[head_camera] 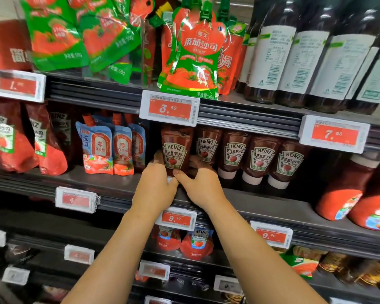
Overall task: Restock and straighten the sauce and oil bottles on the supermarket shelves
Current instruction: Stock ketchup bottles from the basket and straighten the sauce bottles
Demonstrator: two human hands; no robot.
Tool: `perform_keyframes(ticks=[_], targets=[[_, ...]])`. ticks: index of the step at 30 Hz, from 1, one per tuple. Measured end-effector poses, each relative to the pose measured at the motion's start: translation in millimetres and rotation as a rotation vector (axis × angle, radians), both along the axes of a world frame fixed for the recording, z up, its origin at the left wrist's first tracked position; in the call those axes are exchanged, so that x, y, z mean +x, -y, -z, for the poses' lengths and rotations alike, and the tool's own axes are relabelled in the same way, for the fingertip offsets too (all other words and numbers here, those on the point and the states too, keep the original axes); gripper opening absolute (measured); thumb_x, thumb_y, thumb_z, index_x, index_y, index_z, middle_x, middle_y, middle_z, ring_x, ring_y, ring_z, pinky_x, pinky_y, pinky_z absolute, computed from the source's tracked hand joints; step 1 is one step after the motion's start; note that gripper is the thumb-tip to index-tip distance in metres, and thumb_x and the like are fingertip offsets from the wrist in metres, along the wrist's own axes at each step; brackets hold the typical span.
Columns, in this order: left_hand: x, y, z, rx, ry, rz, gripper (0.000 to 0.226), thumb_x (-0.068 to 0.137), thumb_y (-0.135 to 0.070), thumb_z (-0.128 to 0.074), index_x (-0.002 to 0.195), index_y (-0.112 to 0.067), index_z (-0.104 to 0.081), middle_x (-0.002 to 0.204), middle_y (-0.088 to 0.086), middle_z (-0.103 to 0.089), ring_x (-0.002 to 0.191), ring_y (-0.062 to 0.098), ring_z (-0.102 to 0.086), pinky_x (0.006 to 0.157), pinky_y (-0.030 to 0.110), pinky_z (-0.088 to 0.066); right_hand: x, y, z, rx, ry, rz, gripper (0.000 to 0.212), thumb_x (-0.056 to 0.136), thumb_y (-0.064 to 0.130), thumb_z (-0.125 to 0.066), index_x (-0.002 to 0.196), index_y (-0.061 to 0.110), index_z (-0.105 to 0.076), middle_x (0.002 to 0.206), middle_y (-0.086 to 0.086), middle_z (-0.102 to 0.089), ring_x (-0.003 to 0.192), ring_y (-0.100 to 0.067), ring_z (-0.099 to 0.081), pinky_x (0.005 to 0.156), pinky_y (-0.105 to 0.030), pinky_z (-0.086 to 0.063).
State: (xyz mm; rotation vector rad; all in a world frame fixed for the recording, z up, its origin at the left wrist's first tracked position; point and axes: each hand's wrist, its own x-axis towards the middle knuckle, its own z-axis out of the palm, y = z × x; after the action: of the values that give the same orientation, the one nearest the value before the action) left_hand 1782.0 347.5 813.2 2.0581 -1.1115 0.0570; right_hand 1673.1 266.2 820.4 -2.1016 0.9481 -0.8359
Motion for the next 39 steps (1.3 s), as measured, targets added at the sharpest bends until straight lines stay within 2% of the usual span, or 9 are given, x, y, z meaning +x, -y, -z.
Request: perform_keyframes(ticks=[6,9,15,21,24,26,29,33,39], targets=[[-4,-7,3,-0.11,-0.038,-0.005,0.043,0.089,-0.024,-0.071,0.122,-0.005,-0.049,0.107,0.01,-0.052,0.094,0.029,-0.06,0.069,0.034,-0.046,-2,-12,-4,-0.005,-0.087,0.074,0.035,0.092,0.05,-0.067,0.103,0.017,-0.071,0.094,-0.001,-0.074,0.089,-0.018,-0.067,0.078,-0.034,-0.055],[-4,-18,11,-0.212,-0.001,0.045,0.057,0.09,-0.028,-0.072,0.134,-0.007,-0.043,0.122,0.009,-0.047,0.102,0.028,-0.057,0.073,0.033,-0.043,-11,-21,-4,0.004,-0.092,0.163,0.036,0.091,0.049,-0.069,0.079,0.017,-0.058,0.079,-0.001,-0.067,0.076,-0.017,-0.065,0.065,-0.033,-0.052],[-13,-50,33,-0.391,0.024,0.175,0.044,0.091,-0.017,-0.067,0.13,-0.022,-0.05,0.119,-0.013,-0.045,0.105,0.006,-0.05,0.09,0.023,-0.04,-51,-54,6,-0.234,-0.144,0.102,0.035,0.096,0.03,-0.064,0.129,0.016,-0.061,0.115,0.002,-0.066,0.102,-0.011,-0.061,0.09,-0.023,-0.048],[-42,-99,78,-0.47,0.172,0.258,0.016,0.093,-0.014,-0.054,0.108,-0.015,-0.06,0.107,-0.009,-0.055,0.105,0.009,-0.049,0.098,0.013,-0.033,-126,-78,44,-0.581,-0.187,-0.064,0.029,0.095,0.014,-0.065,0.122,0.007,-0.067,0.126,-0.007,-0.063,0.126,-0.024,-0.049,0.115,-0.029,-0.033],[-64,-123,123,-0.307,0.103,0.211,0.02,0.091,-0.02,-0.052,0.109,-0.017,-0.061,0.106,-0.013,-0.052,0.102,0.008,-0.049,0.095,0.008,-0.031,-174,-88,82,-0.598,-0.108,-0.103,0.023,0.09,0.008,-0.064,0.113,0.005,-0.069,0.117,-0.007,-0.065,0.116,-0.021,-0.053,0.11,-0.018,-0.03],[-78,-142,161,-0.111,0.052,0.185,0.021,0.091,-0.02,-0.053,0.108,-0.015,-0.065,0.103,-0.007,-0.058,0.097,0.015,-0.054,0.089,0.02,-0.038,-211,-93,120,-0.47,-0.122,-0.135,0.018,0.088,0.008,-0.062,0.104,0.006,-0.069,0.103,-0.007,-0.067,0.102,-0.022,-0.057,0.097,-0.02,-0.039],[-104,-178,224,0.282,-0.111,0.207,0.011,0.092,-0.011,-0.059,0.098,-0.013,-0.068,0.091,0.005,-0.068,0.087,0.027,-0.062,0.077,0.034,-0.045,-270,-103,202,-0.085,-0.307,-0.078,0.012,0.087,0.006,-0.062,0.096,0.006,-0.069,0.087,-0.012,-0.066,0.079,-0.029,-0.061,0.072,-0.035,-0.047],[-151,-232,307,0.661,-0.498,0.14,0.02,0.09,0.006,-0.06,0.085,-0.013,-0.062,0.09,0.021,-0.07,0.081,0.025,-0.062,0.08,0.04,-0.052,-341,-132,308,0.453,-0.569,-0.062,0.019,0.085,-0.004,-0.053,0.084,0.015,-0.058,0.072,-0.005,-0.065,0.064,-0.017,-0.057,0.064,-0.028,-0.046],[-221,-294,404,1.016,-0.691,0.1,0.016,0.093,-0.011,-0.066,0.108,-0.01,-0.07,0.105,0.008,-0.069,0.095,0.019,-0.062,0.079,0.021,-0.04,-433,-197,420,0.693,-0.978,-0.131,0.011,0.094,0.025,-0.061,0.09,0.017,-0.067,0.094,0.0,-0.065,0.094,-0.021,-0.063,0.076,-0.024,-0.039]])
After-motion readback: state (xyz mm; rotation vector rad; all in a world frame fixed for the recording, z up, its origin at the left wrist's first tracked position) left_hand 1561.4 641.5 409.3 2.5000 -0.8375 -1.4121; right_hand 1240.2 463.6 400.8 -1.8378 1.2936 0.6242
